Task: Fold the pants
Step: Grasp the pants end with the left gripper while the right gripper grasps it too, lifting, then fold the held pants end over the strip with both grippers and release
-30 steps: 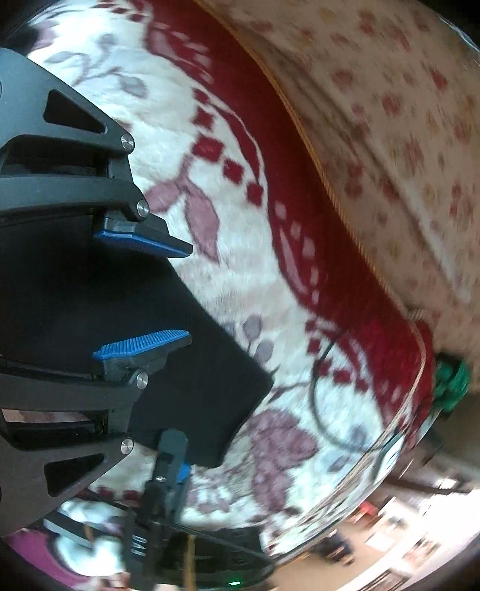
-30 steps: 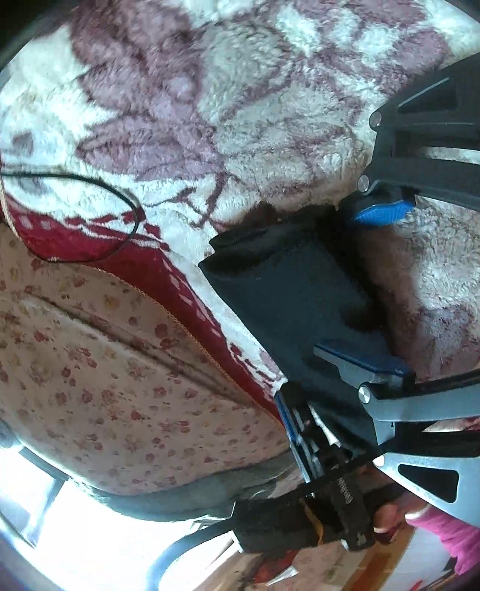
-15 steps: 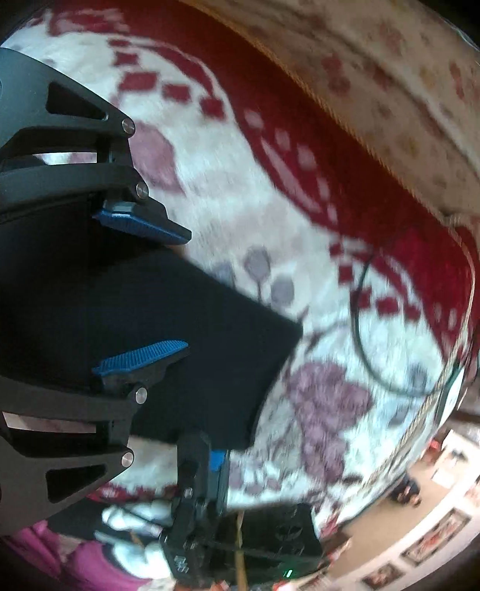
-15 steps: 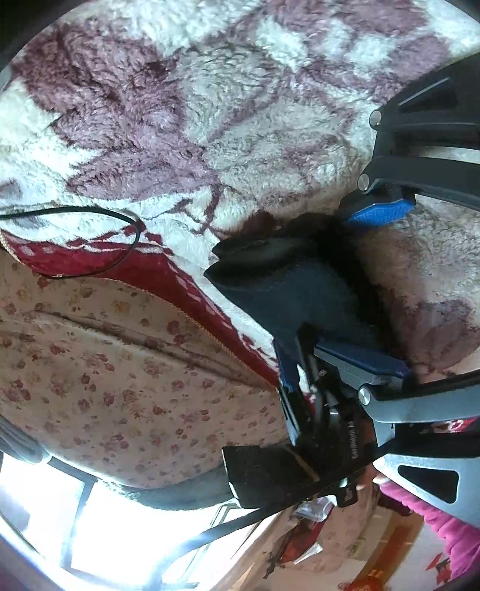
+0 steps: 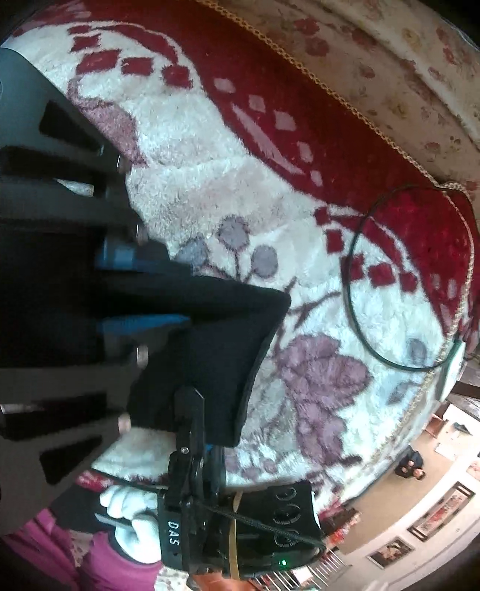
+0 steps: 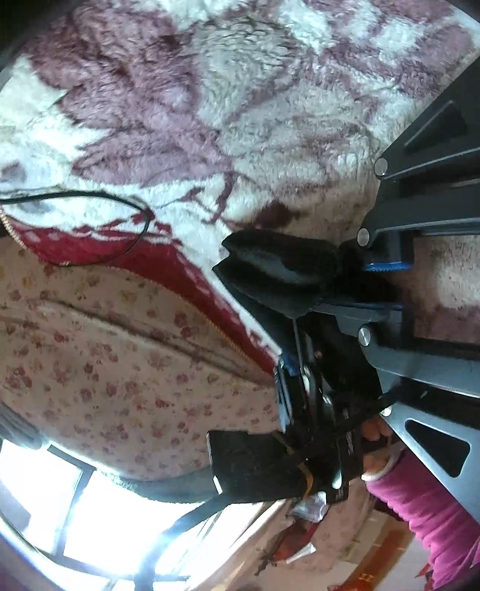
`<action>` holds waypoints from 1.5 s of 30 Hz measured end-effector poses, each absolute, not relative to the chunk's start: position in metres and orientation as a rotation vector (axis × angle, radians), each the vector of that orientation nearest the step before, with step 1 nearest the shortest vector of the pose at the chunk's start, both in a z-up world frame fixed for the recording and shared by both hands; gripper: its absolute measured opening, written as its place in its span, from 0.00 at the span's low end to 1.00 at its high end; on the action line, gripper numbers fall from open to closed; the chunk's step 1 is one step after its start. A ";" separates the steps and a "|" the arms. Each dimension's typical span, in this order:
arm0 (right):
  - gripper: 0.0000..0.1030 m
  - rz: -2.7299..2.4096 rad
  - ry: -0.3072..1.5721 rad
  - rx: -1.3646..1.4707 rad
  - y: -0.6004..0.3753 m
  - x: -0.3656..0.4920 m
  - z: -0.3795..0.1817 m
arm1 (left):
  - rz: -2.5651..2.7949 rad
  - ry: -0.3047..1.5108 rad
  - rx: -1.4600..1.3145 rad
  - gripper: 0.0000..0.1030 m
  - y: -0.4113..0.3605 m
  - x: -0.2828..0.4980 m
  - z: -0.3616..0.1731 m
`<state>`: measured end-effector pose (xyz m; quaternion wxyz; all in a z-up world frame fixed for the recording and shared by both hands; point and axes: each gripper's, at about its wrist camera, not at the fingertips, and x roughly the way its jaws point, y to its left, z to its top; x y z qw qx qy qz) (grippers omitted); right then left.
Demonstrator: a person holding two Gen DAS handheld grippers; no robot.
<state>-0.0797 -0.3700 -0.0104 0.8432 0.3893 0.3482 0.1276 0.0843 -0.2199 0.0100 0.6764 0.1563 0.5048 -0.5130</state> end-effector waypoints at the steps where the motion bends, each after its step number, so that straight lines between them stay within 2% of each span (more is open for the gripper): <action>1: 0.10 0.278 0.723 0.825 -0.371 -0.081 -0.009 | -1.152 1.115 0.355 0.14 -0.218 0.083 0.014; 15: 0.10 0.485 0.549 0.671 -0.305 -0.097 0.089 | -1.088 0.894 0.262 0.13 -0.145 0.058 0.114; 25: 0.10 0.690 0.574 0.555 -0.211 -0.103 0.124 | -0.968 0.836 0.158 0.10 -0.041 0.028 0.144; 32: 0.10 0.832 0.670 0.494 -0.132 -0.087 0.110 | -0.842 0.858 0.052 0.10 0.044 0.016 0.129; 39: 0.10 0.900 0.843 0.414 -0.059 -0.063 0.059 | -0.630 0.946 -0.077 0.10 0.126 0.007 0.084; 41: 0.14 0.917 0.909 0.398 -0.042 -0.053 0.037 | -0.571 0.971 -0.115 0.10 0.146 0.003 0.075; 44: 0.20 0.892 1.001 0.441 -0.024 -0.043 0.008 | -0.507 0.989 -0.133 0.26 0.162 -0.005 0.067; 45: 0.22 0.890 0.997 0.451 -0.023 -0.042 0.008 | -0.497 0.993 -0.152 0.28 0.167 -0.008 0.066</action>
